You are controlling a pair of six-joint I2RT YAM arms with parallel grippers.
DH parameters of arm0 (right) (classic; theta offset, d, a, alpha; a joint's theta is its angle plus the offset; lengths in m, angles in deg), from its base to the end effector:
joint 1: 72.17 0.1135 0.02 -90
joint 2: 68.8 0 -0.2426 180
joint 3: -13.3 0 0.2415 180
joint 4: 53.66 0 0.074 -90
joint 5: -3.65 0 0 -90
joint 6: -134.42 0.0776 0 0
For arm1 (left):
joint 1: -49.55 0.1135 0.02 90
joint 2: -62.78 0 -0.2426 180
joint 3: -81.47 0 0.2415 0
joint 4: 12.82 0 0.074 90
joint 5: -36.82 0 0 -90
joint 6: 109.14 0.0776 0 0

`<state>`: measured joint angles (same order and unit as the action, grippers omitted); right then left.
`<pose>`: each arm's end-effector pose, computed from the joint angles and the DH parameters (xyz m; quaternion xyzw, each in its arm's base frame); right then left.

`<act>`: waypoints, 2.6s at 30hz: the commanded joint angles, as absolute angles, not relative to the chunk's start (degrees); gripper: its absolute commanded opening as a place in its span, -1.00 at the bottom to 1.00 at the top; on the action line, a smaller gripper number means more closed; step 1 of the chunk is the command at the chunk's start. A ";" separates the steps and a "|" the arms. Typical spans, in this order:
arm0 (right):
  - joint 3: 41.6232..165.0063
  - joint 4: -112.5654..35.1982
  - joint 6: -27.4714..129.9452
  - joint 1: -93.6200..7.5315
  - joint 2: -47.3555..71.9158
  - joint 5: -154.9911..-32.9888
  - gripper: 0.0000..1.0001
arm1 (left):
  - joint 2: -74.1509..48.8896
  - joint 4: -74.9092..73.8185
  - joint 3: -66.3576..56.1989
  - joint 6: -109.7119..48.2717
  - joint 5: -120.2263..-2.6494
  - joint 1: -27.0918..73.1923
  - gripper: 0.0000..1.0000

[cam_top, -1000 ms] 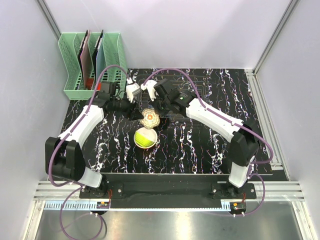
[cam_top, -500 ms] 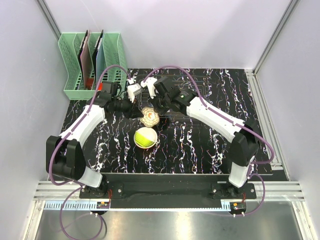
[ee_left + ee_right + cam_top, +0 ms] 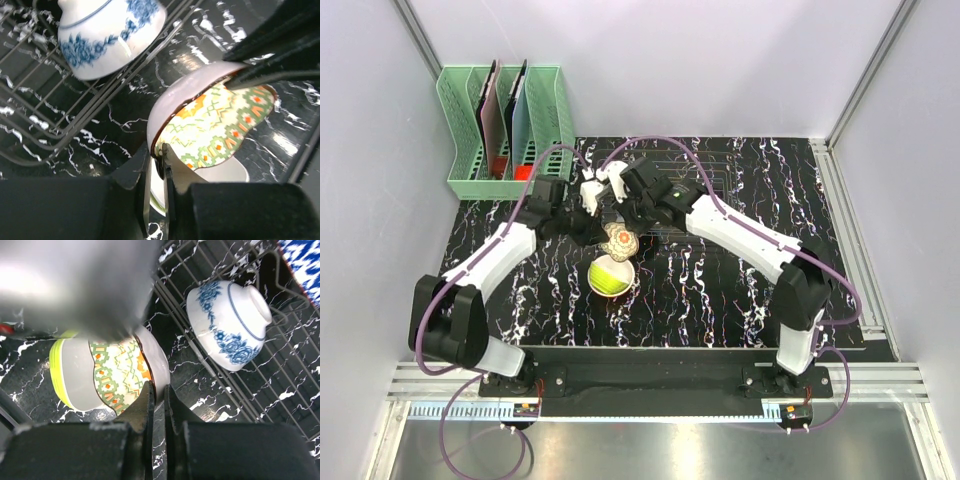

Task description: Load the bowls into the dish rack

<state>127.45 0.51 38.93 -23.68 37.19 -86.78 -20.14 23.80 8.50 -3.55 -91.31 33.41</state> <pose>0.2853 0.3233 0.2719 -0.4221 0.8256 0.1405 0.3472 0.2948 -0.1352 0.2145 0.3563 0.8116 -0.3051 0.3482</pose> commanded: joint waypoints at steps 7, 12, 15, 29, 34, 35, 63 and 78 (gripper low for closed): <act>131.39 -2.45 39.06 -19.88 37.63 -92.24 -1.00 | -14.75 7.36 14.27 -6.92 -77.70 29.25 -1.00; 130.86 -2.37 38.27 -19.88 37.37 -91.89 -0.84 | -14.13 7.01 14.53 -7.45 -79.01 29.33 -1.00; 130.78 -2.28 37.57 -19.88 37.37 -91.27 -0.60 | -13.34 7.01 14.71 -7.28 -80.07 29.25 -1.00; 130.60 -1.31 35.72 -19.88 35.53 -90.39 0.39 | -9.74 7.53 15.06 -7.01 -81.74 29.42 -1.00; 129.72 -0.87 35.19 -20.57 32.98 -92.49 0.67 | -8.77 8.06 14.53 -6.66 -84.02 30.83 -1.00; 129.63 -0.52 35.28 -21.01 32.11 -94.59 0.70 | -8.51 8.67 14.36 -6.22 -84.98 31.18 -1.00; 127.70 1.42 47.06 -37.45 36.76 -140.93 0.93 | -6.66 19.84 8.47 1.78 -99.94 32.24 -1.00; 125.42 0.80 47.59 -37.45 36.49 -143.48 0.56 | -6.92 19.84 8.03 1.78 -99.93 32.24 -1.00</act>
<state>125.15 1.50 46.88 -37.71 37.15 -140.37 -8.45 22.57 11.19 1.00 -97.10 32.08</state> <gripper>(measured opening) 0.842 0.089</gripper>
